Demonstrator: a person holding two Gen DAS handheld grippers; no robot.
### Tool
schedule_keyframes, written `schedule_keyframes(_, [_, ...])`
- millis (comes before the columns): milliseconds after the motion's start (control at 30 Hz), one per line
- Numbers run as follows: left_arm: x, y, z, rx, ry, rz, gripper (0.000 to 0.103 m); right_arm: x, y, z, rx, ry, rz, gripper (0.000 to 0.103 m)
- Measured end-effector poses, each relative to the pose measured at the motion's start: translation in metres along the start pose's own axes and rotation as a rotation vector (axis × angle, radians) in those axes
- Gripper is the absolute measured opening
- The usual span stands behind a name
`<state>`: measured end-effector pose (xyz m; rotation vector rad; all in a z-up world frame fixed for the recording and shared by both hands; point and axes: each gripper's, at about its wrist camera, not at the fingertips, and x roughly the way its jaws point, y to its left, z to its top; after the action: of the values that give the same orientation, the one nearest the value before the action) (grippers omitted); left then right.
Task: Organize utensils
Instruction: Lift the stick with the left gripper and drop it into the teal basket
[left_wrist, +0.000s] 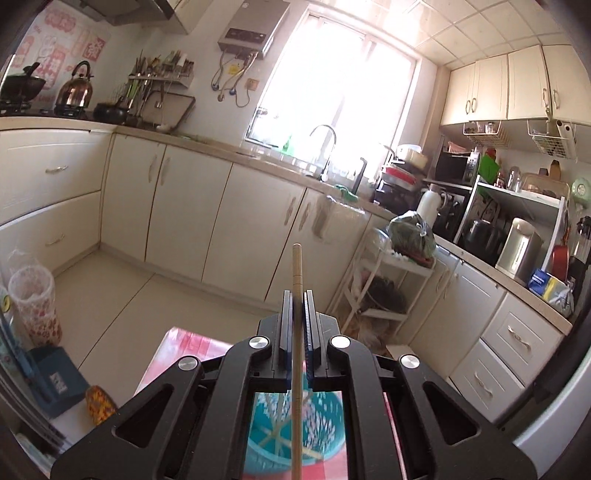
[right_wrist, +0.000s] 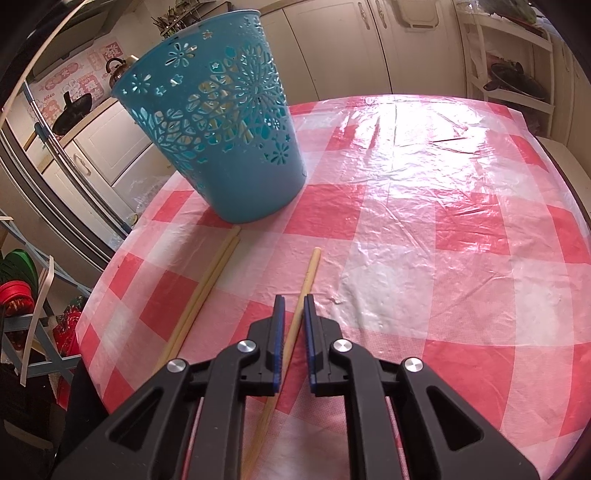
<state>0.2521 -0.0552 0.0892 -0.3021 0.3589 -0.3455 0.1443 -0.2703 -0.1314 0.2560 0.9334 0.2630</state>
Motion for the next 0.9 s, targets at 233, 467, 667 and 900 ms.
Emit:
schedule_keyframes(233, [0.061,0.004,-0.004,-0.037,0.003,0.025,0.005,0.001,0.003,0.000,-0.003,0.002,0.029,0.021])
schedule_keyframes(467, [0.088,0.012,-0.020,-0.044,0.001,0.047,0.005,0.001,0.004,0.001,-0.008,0.004,0.049,0.026])
schedule_keyframes(667, [0.088,0.006,-0.034,0.045,0.004,0.082,0.005,0.002,0.005,0.000,-0.014,0.005,0.054,0.029])
schedule_keyframes(900, [0.080,0.007,-0.053,0.090,0.027,0.110,0.005,0.001,0.006,0.001,-0.014,0.004,0.053,0.029])
